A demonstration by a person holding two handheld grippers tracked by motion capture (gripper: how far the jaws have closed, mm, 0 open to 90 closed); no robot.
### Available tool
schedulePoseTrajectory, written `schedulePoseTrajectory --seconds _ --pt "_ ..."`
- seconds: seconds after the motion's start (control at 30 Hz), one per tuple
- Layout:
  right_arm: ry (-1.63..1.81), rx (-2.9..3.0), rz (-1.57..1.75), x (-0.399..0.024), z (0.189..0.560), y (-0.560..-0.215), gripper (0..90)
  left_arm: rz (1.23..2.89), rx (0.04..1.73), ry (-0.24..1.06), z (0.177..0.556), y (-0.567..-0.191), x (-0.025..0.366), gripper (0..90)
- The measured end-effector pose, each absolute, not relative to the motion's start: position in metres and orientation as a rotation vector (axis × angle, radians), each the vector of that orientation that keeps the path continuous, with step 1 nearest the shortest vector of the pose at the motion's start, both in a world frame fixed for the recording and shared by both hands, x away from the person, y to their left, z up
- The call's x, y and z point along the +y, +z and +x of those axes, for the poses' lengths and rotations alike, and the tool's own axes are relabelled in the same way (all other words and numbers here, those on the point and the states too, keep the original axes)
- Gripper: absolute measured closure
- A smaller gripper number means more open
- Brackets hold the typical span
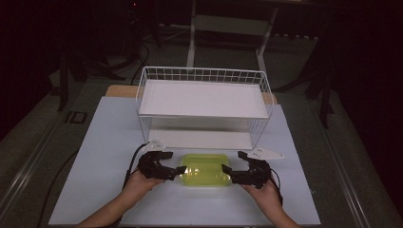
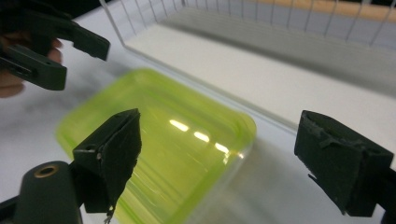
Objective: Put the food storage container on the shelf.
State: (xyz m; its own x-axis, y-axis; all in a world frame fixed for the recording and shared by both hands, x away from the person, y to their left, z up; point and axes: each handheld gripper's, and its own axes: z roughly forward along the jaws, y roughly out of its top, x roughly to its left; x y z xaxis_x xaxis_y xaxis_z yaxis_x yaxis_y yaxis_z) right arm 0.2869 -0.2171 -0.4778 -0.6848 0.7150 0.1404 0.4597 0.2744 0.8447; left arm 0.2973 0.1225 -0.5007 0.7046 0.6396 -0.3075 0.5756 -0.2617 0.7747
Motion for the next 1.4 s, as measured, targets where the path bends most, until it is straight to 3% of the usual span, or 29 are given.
schedulePoseTrajectory --seconds 0.13,0.27,0.33,0.53,0.67,1.4 --pt "1.349 2.318 1.104 -0.217 0.288 -0.486 18.7 1.938 0.994 0.047 0.299 -0.511 0.121 16.6" --pt "1.302 2.389 1.143 -0.213 0.29 -0.498 20.3 1.94 1.067 0.013 0.301 -0.518 0.117 28.0" --pt "1.29 2.434 1.168 -0.213 0.291 -0.504 30.0 1.924 1.067 -0.023 0.301 -0.52 0.117 33.9" --pt "1.288 2.499 1.227 -0.215 0.295 -0.505 46.3 1.927 1.031 -0.055 0.299 -0.519 0.111 55.9" --pt "1.287 2.508 1.275 -0.217 0.295 -0.506 54.0 1.93 1.033 -0.061 0.297 -0.518 0.109 59.0" --pt "1.266 2.555 1.256 -0.215 0.278 -0.495 68.0 1.921 1.028 -0.037 0.277 -0.51 0.11 73.2"
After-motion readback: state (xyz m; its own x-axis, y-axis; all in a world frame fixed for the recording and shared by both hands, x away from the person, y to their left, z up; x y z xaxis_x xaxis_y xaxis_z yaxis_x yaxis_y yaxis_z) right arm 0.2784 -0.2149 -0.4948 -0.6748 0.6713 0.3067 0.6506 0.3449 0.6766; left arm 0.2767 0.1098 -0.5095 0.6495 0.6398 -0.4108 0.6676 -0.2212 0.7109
